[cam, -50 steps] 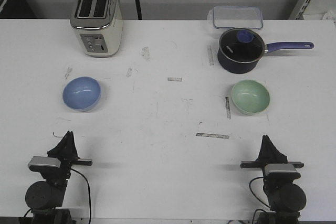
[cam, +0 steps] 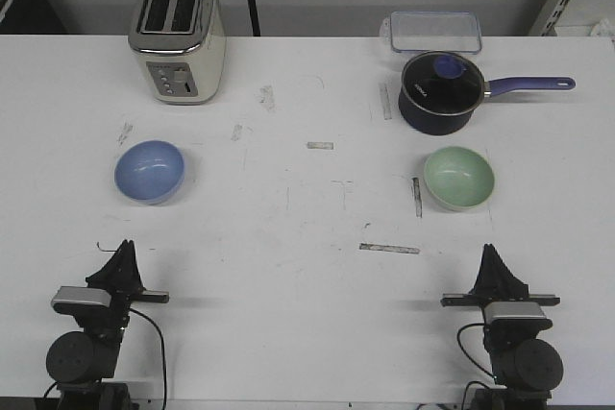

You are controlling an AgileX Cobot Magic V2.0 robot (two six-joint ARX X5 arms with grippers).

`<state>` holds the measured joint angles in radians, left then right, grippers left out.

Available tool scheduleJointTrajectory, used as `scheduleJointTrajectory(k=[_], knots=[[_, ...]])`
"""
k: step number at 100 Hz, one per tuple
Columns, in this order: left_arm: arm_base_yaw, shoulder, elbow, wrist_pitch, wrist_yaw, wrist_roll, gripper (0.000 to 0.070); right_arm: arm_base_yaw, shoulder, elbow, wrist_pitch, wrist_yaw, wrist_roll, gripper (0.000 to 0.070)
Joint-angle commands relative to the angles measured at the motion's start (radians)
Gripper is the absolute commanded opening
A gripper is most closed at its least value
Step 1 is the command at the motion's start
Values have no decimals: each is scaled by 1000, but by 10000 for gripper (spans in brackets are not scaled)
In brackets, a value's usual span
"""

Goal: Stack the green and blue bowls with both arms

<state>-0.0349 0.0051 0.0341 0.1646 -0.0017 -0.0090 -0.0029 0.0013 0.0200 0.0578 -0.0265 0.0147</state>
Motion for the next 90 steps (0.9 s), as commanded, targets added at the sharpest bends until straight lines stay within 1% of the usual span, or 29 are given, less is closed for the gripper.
scheduleJointTrajectory(k=[1, 20, 33, 45, 52, 66, 75, 84, 90], knots=[[1, -2, -22, 15, -2, 13, 1, -1, 5, 31, 7, 1, -16, 12], [1, -2, -22, 15, -2, 13, 1, -1, 96, 128, 0, 9, -40, 12], [1, -2, -22, 15, -2, 13, 1, -1, 225, 236, -6, 22, -42, 12], [1, -2, -22, 15, -2, 13, 1, -1, 370, 365, -55, 35, -43, 12], [1, -2, -22, 15, -2, 13, 1, -1, 463, 450, -111, 36, -42, 12], [1, -2, -22, 15, -2, 13, 1, -1, 656, 634, -275, 40, -42, 12], [1, -2, -22, 15, -2, 13, 1, -1, 779, 748, -382, 75, -41, 12], [1, -2, -22, 15, -2, 13, 1, -1, 896, 851, -467, 134, -39, 12], [1, -2, -22, 15, -2, 13, 1, -1, 957, 903, -502, 139, -39, 12]])
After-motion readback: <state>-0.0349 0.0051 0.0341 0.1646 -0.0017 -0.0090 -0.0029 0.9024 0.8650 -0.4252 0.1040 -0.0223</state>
